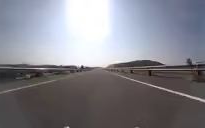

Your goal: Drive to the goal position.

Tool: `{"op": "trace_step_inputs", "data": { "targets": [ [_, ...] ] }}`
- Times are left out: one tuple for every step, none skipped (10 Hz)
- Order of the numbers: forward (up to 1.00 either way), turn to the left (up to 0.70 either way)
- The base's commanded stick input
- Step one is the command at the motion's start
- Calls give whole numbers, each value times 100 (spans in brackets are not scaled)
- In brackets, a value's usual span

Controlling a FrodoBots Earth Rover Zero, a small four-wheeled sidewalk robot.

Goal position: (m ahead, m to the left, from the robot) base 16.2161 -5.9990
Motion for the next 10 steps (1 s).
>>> {"op": "trace_step_inputs", "data": {
  "targets": [
    [100,0],
    [100,0],
    [100,0],
    [100,0],
    [100,-3],
    [100,-14],
    [100,-22],
    [100,-7],
    [100,0],
    [100,0]
  ]
}}
